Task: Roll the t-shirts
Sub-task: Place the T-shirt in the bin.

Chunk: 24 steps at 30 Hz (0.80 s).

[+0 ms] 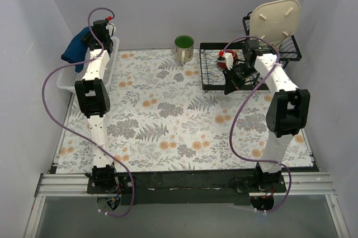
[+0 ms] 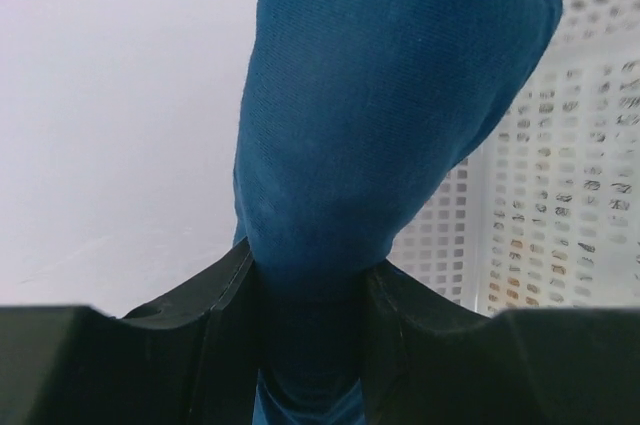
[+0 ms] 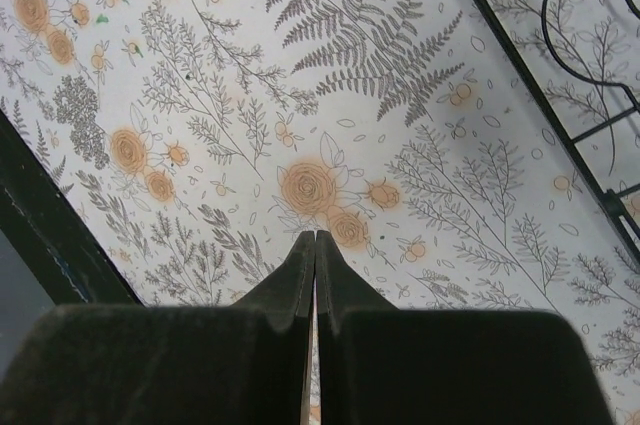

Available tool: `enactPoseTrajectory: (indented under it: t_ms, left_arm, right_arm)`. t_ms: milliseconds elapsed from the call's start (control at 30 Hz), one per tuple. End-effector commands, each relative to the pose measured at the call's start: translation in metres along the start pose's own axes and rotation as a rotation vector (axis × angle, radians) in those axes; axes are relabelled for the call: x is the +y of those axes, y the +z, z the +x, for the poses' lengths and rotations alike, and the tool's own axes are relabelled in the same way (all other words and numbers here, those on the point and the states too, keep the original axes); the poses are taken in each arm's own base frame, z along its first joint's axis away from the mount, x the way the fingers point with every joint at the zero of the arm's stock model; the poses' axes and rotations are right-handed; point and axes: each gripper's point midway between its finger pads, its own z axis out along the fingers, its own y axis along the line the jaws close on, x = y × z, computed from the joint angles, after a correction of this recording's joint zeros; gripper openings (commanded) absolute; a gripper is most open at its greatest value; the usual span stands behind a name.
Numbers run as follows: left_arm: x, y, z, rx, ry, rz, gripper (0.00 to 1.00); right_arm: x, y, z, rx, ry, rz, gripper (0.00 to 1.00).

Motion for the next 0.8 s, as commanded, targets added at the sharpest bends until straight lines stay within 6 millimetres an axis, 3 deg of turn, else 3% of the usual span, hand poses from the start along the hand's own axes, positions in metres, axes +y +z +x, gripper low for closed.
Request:
enactPoseTrajectory:
  t_ms: [0, 100, 233, 367, 567, 767]
  left_arm:
    - [0.033, 0.005, 0.014, 0.089, -0.035, -0.173, 0.0]
    - [0.018, 0.015, 0.028, 0.125, -0.048, -0.183, 0.0]
    - [-0.016, 0.043, 0.055, 0.201, -0.068, -0.147, 0.0]
    - [-0.039, 0.059, 0.065, 0.207, -0.037, -0.131, 0.0]
    - [-0.065, 0.074, 0.084, 0.229, 0.036, -0.128, 0.0]
    - [-0.104, 0.081, 0.093, 0.224, 0.101, -0.052, 0.0]
  right_arm:
    - [0.006, -0.015, 0.0, 0.008, 0.0, 0.003, 0.01]
    - [0.008, -0.017, 0.013, 0.058, 0.018, 0.001, 0.01]
    - [0.011, -0.017, 0.029, 0.114, 0.05, -0.005, 0.01]
    - [0.009, -0.012, 0.042, 0.165, 0.086, -0.011, 0.01]
    - [-0.005, -0.003, 0.042, 0.192, 0.103, -0.007, 0.01]
    - [-0.012, 0.003, 0.043, 0.207, 0.117, -0.005, 0.01]
